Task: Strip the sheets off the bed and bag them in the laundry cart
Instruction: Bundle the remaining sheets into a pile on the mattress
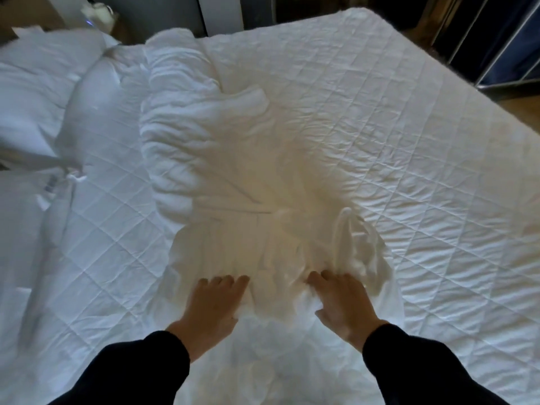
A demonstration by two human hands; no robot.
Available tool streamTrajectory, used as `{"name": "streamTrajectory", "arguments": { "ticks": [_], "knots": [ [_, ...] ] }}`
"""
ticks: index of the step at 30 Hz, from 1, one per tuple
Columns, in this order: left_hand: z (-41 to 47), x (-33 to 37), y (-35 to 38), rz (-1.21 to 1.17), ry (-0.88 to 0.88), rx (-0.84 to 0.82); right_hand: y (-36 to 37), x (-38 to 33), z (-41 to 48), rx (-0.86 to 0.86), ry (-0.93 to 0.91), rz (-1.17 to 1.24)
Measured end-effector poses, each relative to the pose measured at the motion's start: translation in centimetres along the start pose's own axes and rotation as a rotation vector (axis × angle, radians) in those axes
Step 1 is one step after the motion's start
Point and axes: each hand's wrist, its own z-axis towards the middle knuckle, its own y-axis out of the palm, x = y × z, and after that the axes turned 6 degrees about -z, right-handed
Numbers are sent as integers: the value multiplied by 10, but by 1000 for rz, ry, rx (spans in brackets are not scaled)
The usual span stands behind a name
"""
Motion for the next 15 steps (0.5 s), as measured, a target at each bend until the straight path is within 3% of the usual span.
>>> {"name": "streamTrajectory", "arguments": {
  "ticks": [5, 15],
  "knots": [
    [-8, -8, -14, -17, 16, 65, -13, -14, -8, -97, 39, 52],
    [-120, 79, 10, -132, -235, -125, -17, -47, -113, -245, -45, 67]
  ]
}}
